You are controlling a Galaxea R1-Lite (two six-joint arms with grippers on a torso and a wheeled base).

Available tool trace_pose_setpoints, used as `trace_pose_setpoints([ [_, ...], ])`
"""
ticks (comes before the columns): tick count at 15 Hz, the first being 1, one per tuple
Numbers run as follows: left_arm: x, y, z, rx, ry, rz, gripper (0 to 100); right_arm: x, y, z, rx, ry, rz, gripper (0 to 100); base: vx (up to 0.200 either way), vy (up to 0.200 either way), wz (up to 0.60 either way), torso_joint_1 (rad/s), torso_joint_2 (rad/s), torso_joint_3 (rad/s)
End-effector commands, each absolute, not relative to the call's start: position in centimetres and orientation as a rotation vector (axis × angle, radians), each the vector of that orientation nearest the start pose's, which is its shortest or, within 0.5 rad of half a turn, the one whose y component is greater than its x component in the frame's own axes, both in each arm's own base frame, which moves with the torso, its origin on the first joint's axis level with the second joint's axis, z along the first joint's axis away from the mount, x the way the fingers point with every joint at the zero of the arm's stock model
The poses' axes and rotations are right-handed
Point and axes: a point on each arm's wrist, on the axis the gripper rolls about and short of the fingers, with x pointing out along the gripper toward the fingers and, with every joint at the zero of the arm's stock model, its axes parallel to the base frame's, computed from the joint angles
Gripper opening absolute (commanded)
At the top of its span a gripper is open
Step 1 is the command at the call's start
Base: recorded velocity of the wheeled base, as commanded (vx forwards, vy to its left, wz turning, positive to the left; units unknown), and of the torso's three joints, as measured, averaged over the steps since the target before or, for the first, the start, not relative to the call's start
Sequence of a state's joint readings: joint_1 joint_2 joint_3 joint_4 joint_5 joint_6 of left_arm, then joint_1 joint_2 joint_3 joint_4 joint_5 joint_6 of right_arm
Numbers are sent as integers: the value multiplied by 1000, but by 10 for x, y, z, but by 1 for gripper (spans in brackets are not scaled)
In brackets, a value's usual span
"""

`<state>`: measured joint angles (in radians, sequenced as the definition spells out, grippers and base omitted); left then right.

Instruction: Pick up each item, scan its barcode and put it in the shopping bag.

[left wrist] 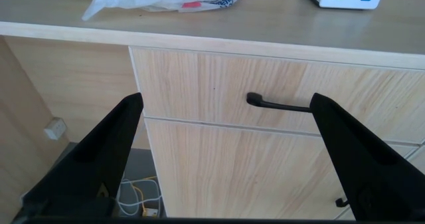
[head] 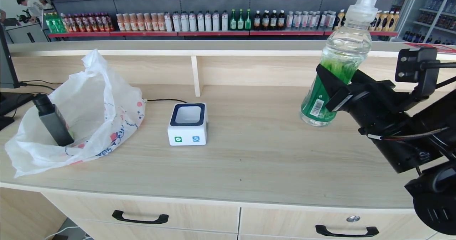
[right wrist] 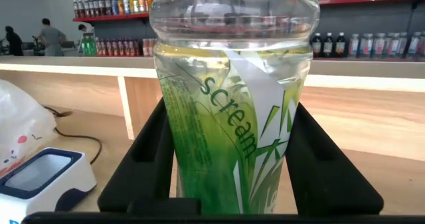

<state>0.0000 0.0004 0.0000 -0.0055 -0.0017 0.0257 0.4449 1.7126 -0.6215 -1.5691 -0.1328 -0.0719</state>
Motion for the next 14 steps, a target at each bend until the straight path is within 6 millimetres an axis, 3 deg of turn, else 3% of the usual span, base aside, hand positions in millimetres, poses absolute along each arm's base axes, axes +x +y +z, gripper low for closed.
trace_pose_setpoints([
  [1, -23, 0, 76, 26, -6, -1, 100, 266, 109, 217, 63, -447, 248, 0, 0, 0, 0, 0, 0, 0],
  [4, -23, 0, 76, 25, -5, -1, 100, 264, 102, 215, 60, -439, 231, 0, 0, 0, 0, 0, 0, 0],
  [14, -23, 0, 76, 25, -5, 0, 100, 269, 102, 218, 81, -449, 227, 0, -200, 0, 0, 0, 3, 4],
])
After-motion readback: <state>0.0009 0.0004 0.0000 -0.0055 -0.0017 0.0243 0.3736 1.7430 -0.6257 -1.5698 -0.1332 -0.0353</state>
